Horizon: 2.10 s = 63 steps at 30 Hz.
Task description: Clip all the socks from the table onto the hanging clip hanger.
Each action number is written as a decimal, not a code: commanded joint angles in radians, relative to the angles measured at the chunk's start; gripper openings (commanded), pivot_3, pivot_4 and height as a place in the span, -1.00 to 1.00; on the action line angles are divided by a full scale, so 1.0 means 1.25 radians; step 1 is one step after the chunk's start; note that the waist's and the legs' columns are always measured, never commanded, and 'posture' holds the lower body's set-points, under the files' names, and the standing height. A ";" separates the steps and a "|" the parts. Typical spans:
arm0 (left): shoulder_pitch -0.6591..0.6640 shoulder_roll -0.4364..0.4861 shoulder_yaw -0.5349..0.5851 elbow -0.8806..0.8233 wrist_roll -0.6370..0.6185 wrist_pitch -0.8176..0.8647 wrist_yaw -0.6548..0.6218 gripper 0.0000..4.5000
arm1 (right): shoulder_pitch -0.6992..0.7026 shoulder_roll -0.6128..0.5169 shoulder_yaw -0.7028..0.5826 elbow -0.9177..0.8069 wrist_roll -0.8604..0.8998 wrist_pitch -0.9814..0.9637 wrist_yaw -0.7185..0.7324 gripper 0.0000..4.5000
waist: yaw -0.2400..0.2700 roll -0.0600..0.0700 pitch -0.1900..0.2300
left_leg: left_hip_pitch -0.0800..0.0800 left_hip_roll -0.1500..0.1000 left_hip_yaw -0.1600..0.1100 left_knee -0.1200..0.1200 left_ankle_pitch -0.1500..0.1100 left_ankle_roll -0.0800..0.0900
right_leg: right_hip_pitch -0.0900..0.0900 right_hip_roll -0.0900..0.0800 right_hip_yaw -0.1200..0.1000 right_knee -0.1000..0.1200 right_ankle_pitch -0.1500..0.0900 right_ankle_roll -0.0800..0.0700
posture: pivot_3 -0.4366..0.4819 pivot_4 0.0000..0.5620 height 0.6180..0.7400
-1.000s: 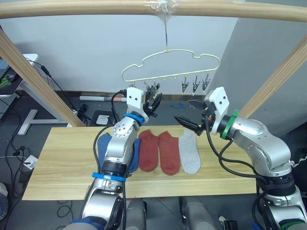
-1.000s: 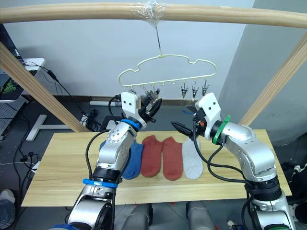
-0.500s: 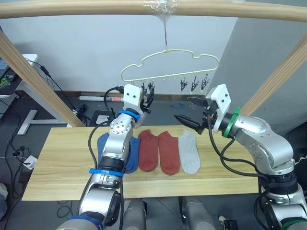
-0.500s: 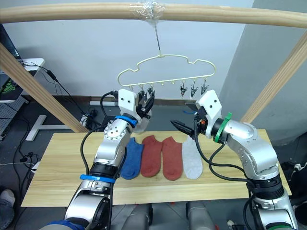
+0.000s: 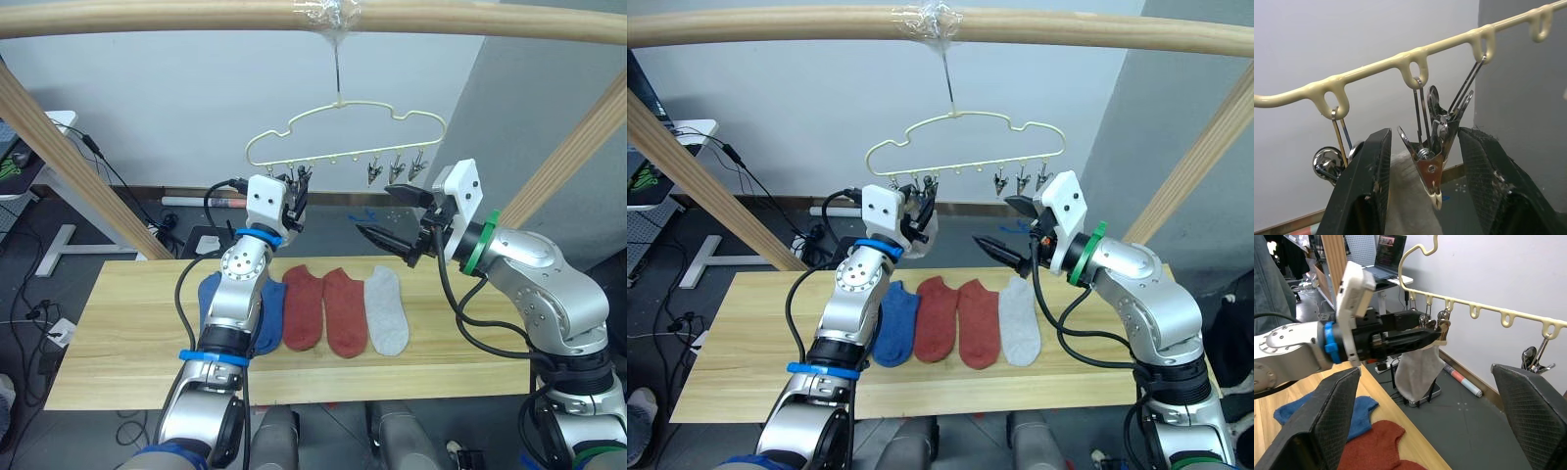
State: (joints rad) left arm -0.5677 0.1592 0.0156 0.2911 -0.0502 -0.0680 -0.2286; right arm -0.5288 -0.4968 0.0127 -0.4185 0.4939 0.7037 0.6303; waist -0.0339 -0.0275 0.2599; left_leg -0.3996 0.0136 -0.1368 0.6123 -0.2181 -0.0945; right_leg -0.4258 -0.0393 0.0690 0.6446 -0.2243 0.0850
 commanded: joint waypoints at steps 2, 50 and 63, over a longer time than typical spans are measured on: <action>0.025 0.001 0.004 -0.060 -0.005 0.009 0.002 -0.02 | -0.001 -0.006 -0.013 -0.033 0.006 -0.017 0.000 1.00 | 0.001 0.000 0.000 | 0.000 0.000 0.000 0.000 0.000 0.000 | 0.000 0.000 0.000 0.000 0.000 0.000 | -0.06 -0.22 1.00; -0.066 -0.025 0.026 0.030 -0.028 -0.013 0.010 -0.25 | -0.026 -0.009 -0.008 -0.038 0.011 0.002 -0.022 1.00 | 0.000 0.000 0.000 | 0.000 0.000 0.000 0.001 0.000 0.000 | 0.000 0.000 0.000 0.000 0.000 0.000 | -0.08 -0.19 1.00; -0.071 -0.030 0.022 0.027 -0.025 -0.018 -0.001 -0.97 | -0.005 -0.007 -0.004 -0.044 0.009 -0.005 -0.022 1.00 | 0.000 0.000 0.000 | 0.000 0.000 0.000 0.001 0.000 0.000 | 0.000 0.000 0.000 0.000 0.000 0.000 | -0.09 -0.20 1.00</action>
State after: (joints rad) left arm -0.6398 0.1259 0.0468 0.3521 -0.0781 -0.0708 -0.2287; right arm -0.5355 -0.5038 0.0208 -0.4270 0.4939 0.7120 0.6030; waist -0.0337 -0.0276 0.2599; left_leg -0.3994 0.0135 -0.1368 0.6130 -0.2180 -0.0943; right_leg -0.4253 -0.0393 0.0690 0.6450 -0.2239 0.0854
